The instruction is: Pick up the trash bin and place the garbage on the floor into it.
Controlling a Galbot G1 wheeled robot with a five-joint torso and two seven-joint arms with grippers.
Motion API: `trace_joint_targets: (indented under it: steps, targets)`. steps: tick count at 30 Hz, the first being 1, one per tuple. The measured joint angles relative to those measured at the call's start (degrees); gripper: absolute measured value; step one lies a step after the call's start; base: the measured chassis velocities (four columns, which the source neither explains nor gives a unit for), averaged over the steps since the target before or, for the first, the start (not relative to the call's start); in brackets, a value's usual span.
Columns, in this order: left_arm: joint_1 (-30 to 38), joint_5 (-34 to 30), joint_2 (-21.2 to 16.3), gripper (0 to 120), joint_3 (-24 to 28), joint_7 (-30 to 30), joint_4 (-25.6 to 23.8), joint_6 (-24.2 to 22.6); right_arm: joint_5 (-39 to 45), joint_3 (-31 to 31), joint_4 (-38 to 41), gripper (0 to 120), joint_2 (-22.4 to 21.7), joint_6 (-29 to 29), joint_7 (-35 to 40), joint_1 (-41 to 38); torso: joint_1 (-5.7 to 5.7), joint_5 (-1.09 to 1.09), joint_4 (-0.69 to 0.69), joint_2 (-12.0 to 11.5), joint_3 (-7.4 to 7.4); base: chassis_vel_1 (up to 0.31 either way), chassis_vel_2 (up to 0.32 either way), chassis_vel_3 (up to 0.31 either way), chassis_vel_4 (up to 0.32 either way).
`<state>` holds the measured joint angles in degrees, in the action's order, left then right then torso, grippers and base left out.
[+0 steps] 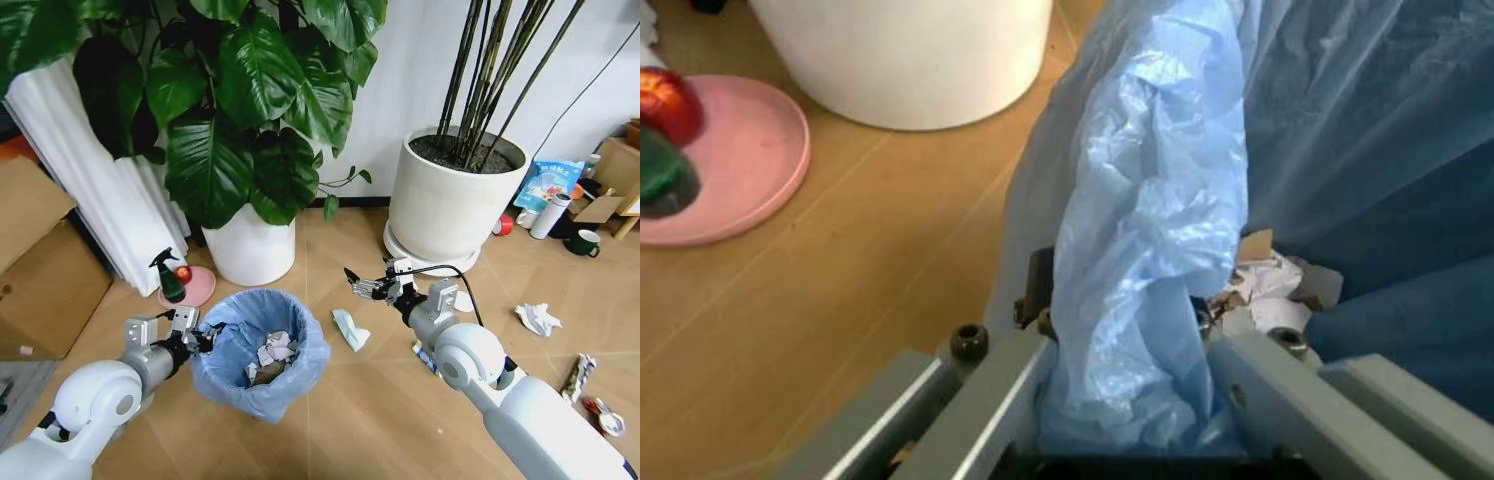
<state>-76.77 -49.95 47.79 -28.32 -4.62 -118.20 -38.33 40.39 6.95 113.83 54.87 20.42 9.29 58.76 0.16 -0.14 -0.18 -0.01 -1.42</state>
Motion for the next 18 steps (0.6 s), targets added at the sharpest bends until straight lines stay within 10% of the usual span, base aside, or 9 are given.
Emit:
trace_joint_targets:
  steps: [18]
  targets:
    - [1.5,0.2,0.0,1,0.1,0.8,0.2,0.7,-10.9,0.3,-29.3,100,4.9,-4.3,-11.4,1.0,-0.04,0.03,0.03,0.0,0.02,0.003,-0.008,-0.006,0.002]
